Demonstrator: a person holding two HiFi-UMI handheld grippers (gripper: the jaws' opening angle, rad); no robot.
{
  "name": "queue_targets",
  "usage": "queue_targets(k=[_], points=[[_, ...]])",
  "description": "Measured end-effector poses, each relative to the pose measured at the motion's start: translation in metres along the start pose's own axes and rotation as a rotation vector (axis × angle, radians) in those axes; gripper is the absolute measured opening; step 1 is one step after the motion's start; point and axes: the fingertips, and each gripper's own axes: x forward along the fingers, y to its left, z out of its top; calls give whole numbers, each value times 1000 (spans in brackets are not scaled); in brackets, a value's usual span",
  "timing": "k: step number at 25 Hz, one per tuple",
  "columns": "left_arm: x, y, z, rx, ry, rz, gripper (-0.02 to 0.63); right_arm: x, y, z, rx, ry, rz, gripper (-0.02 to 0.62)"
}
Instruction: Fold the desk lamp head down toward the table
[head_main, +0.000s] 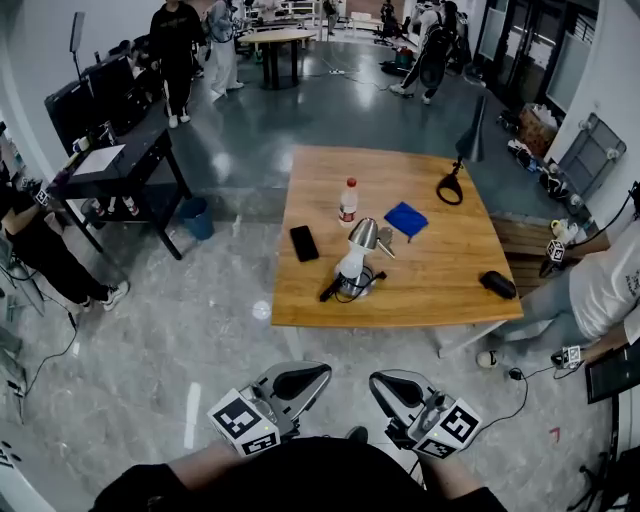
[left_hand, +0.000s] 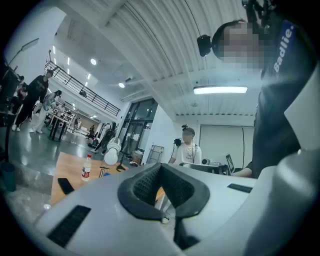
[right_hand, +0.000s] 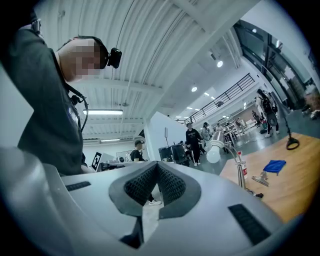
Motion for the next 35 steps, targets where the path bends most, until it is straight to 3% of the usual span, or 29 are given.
queue_targets(k=[9,19,23,28,35], points=[[16,14,-12,-4,18,45,9,-8,-19,4,14,-14,23,5],[58,17,-13,44,-2,166,9,-32,-71,12,28,5,115,5],[66,35,-19,51,21,174,9,-27,-90,14,24,18,117,5],[73,87,-20,59,45,154,9,-1,-126,21,0,24,54,5],[88,176,-18,48,87,23,9,46,-184,40,-57,20,-131,5]])
